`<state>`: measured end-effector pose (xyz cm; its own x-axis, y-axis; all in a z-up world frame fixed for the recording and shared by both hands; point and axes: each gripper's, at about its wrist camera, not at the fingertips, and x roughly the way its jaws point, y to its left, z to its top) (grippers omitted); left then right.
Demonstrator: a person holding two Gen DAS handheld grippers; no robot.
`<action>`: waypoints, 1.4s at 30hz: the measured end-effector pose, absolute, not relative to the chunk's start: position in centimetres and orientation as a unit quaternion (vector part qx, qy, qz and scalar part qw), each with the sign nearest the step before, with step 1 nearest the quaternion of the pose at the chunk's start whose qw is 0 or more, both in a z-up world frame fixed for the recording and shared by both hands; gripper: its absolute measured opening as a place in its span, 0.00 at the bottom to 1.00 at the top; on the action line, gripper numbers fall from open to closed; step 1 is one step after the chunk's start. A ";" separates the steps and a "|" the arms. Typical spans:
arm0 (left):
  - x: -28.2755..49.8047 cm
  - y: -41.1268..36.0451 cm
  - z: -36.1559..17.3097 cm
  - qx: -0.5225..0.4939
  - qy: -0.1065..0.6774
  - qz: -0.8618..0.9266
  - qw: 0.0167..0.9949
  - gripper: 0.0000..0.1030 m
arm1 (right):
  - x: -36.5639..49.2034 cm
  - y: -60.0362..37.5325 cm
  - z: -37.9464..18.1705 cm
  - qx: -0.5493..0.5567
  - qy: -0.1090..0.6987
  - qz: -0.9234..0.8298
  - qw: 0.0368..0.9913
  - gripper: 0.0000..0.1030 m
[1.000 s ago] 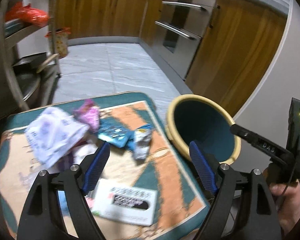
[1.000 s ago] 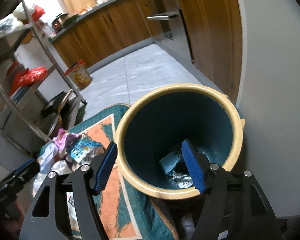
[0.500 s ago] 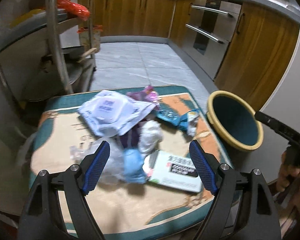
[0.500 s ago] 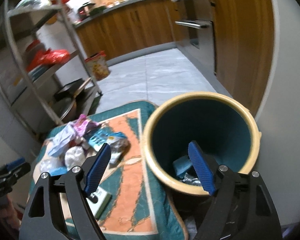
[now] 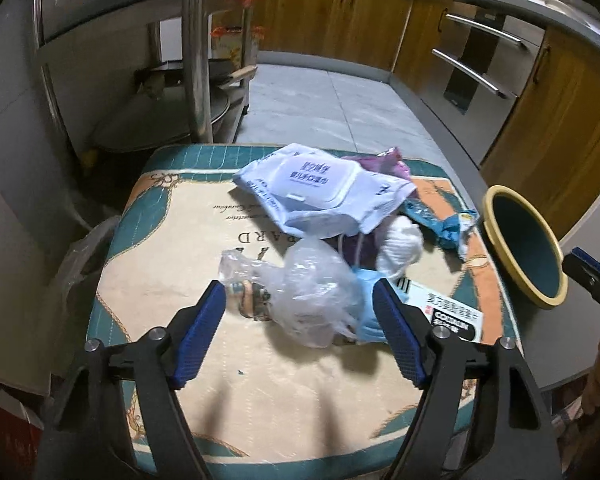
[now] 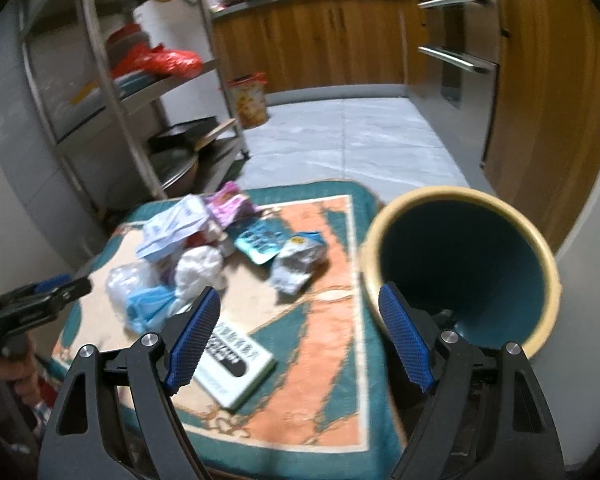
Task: Collect trash
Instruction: 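Move both open tools back over the trash pile, then grasp the clear plastic bag with the left tool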
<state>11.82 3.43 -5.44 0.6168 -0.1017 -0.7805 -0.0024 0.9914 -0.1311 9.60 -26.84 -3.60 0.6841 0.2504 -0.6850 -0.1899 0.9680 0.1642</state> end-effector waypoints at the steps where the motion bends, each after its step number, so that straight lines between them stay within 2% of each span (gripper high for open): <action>1: 12.2 3.8 -5.9 -0.070 0.443 -0.028 0.894 0.71 | 9.6 -26.4 -3.7 0.036 0.381 0.125 0.915 0.80; 15: 15.0 4.9 -8.4 -0.131 0.472 -0.049 0.871 0.58 | 9.4 -22.3 -5.6 0.012 0.412 0.174 0.894 0.80; 18: 15.8 4.7 -9.3 -0.126 0.482 -0.058 0.865 0.46 | 9.1 -20.9 -5.9 0.000 0.415 0.188 0.890 0.80; 20: 16.1 4.6 -10.0 -0.121 0.494 -0.067 0.858 0.26 | 8.9 -20.1 -6.0 -0.005 0.416 0.198 0.888 0.80; 23: 15.8 4.7 -10.0 -0.126 0.493 -0.077 0.857 0.19 | 8.8 -19.0 -6.2 -0.006 0.419 0.215 0.882 0.80; 28: 15.2 4.5 -9.6 -0.128 0.488 -0.087 0.859 0.18 | 9.4 -16.3 -7.5 -0.003 0.439 0.260 0.860 0.79; 30: 14.9 4.6 -9.6 -0.130 0.489 -0.087 0.858 0.18 | 9.6 -15.1 -8.1 -0.012 0.445 0.272 0.853 0.74; 32: 14.7 4.8 -9.5 -0.132 0.487 -0.088 0.859 0.18 | 9.9 -14.3 -8.7 -0.015 0.452 0.277 0.848 0.62; 33: 14.6 4.9 -9.4 -0.133 0.486 -0.088 0.860 0.17 | 10.2 -13.8 -9.0 -0.017 0.456 0.278 0.845 0.60; 42: 13.4 6.0 -9.2 -0.133 0.482 -0.083 0.862 0.17 | 11.6 -11.0 -9.7 -0.013 0.463 0.294 0.836 0.58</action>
